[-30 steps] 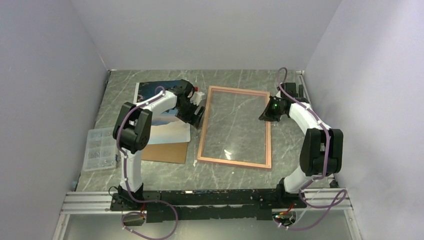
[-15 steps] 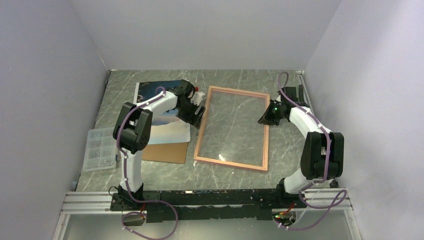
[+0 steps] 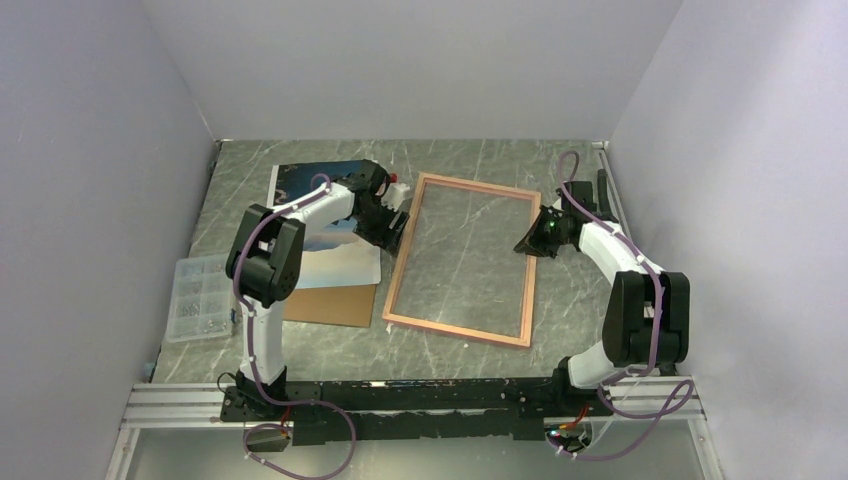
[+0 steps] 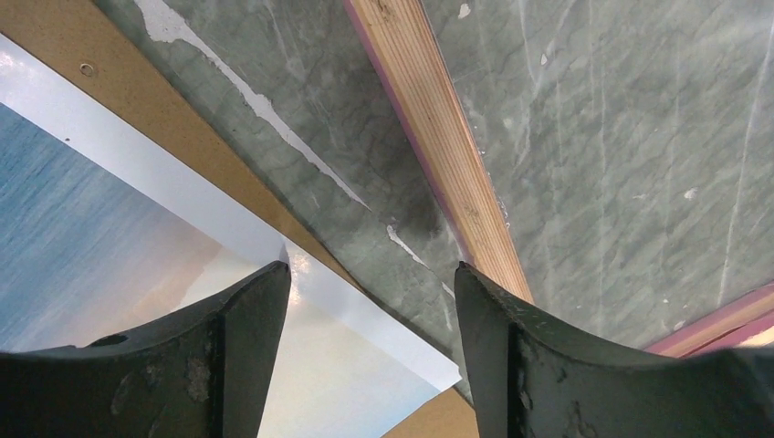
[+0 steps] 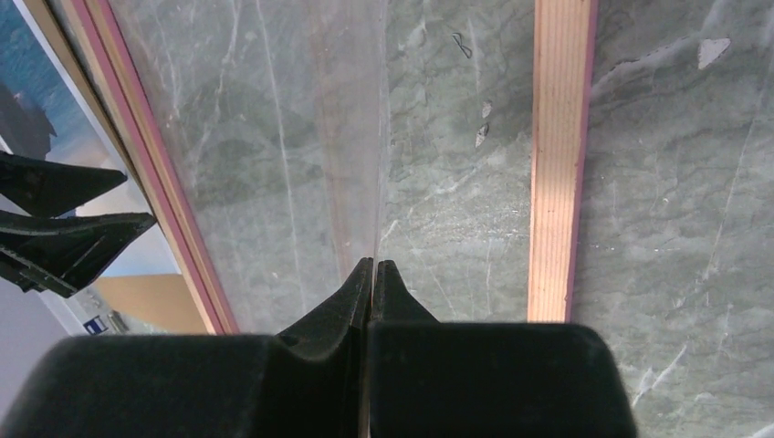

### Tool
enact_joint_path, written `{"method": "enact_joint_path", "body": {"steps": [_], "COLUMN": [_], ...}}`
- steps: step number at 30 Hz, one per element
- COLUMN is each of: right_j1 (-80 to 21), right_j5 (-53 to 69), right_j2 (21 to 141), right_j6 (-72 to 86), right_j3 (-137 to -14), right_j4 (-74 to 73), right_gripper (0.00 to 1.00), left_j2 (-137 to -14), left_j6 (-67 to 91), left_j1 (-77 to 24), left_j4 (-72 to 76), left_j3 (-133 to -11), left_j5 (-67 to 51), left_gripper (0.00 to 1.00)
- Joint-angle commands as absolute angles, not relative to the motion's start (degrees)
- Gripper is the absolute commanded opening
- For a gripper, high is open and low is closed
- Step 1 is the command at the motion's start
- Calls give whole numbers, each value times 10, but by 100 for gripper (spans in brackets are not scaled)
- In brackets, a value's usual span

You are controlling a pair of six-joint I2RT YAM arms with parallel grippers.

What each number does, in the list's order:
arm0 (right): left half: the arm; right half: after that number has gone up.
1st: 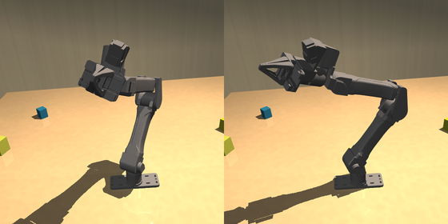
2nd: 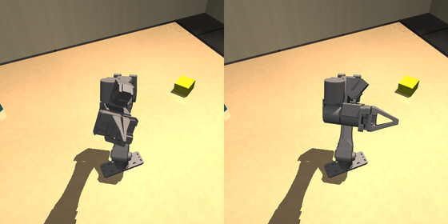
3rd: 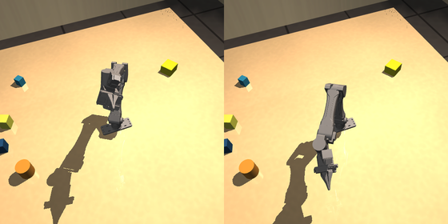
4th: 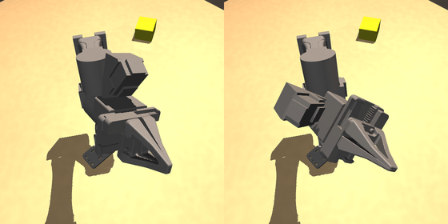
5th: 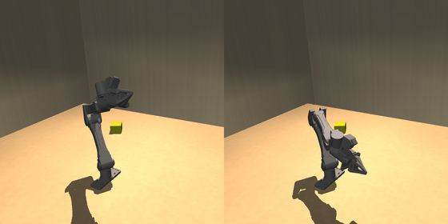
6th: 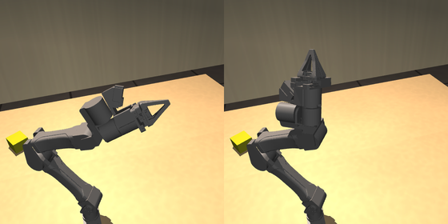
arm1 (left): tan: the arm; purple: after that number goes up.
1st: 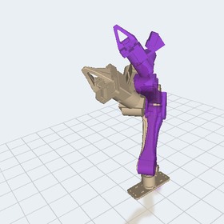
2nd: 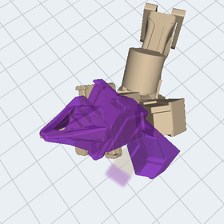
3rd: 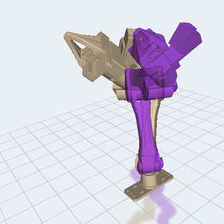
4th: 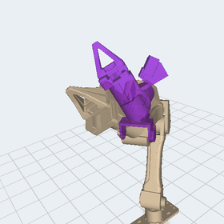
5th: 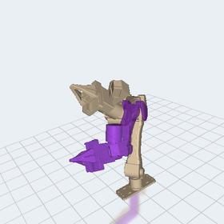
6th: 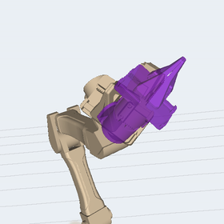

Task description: Put the photo into the frame

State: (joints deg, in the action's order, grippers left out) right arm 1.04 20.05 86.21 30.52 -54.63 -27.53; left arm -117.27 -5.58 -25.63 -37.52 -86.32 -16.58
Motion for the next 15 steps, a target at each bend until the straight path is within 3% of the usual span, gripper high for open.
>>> {"method": "enact_joint_path", "body": {"steps": [1, 15], "right_j1": [11, 11], "right_j5": [225, 354], "right_j2": [845, 792], "right_j6": [300, 364], "right_j3": [-552, -569], "right_j4": [-267, -208], "right_gripper": [0, 0], "left_j2": [-1173, -1177], "left_j6": [-76, -89], "left_j1": [-246, -229], "left_j4": [-376, -365], "left_j3": [-847, -815], "left_j5": [-171, -171], "left_gripper": [71, 69]}}
